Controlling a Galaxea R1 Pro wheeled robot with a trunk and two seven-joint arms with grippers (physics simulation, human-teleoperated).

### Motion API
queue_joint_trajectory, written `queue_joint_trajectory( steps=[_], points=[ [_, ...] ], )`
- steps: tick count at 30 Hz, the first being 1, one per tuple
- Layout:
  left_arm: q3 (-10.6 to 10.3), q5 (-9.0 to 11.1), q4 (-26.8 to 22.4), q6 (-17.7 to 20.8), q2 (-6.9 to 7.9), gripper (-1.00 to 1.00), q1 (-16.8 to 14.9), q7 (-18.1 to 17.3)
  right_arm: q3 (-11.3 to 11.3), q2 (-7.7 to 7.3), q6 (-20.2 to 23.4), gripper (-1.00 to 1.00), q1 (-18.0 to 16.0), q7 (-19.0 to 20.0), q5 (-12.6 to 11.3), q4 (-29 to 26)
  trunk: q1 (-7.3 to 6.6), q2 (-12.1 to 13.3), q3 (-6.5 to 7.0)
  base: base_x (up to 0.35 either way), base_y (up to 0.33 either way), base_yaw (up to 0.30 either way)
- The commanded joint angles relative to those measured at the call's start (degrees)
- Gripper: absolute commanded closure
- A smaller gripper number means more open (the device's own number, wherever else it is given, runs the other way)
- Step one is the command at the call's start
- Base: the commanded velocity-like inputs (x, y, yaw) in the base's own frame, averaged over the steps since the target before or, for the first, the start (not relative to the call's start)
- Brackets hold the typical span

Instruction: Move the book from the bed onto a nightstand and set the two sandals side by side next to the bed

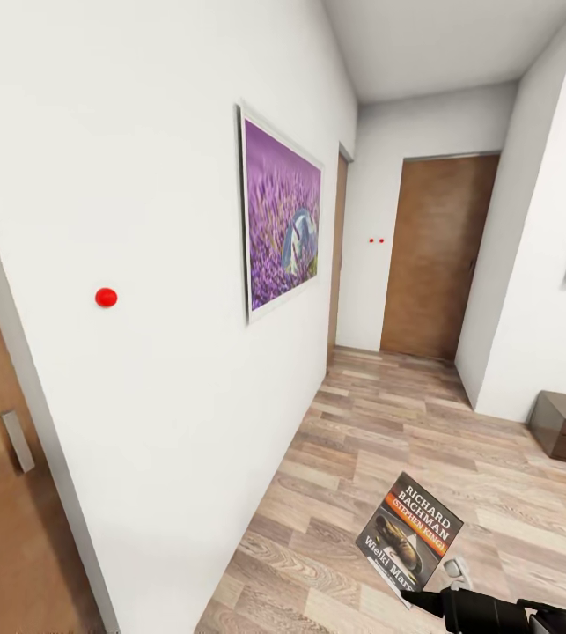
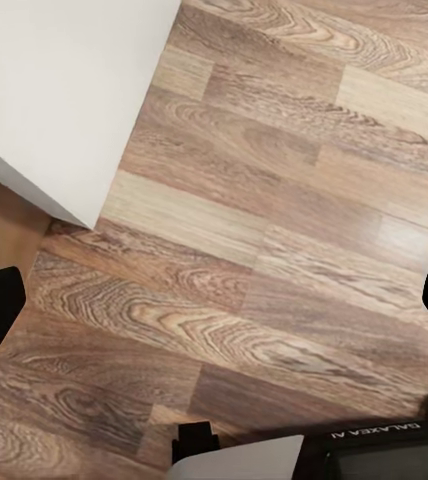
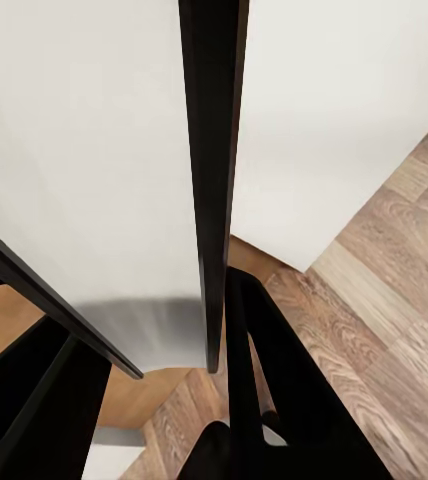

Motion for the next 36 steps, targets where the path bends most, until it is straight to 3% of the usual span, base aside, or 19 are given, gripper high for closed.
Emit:
queue_joint_trajectory(
  steps=[1,36],
  points=[
    [0.49,-0.59,0.05,-0.2,0.01,-1.0,-0.02,-0.14,0.34,-0.05,0.59,1.0,-0.03,0.09,-0.62,-0.02,0.02,-0.05,-0.12,0.0,0.0,0.0],
    [0.49,-0.61,0.05,-0.21,0.01,-1.0,-0.02,-0.14,0.35,-0.14,0.62,1.0,-0.03,0.37,-0.62,-0.02,0.02,-0.05,-2.99,0.0,0.0,0.0]
  ],
)
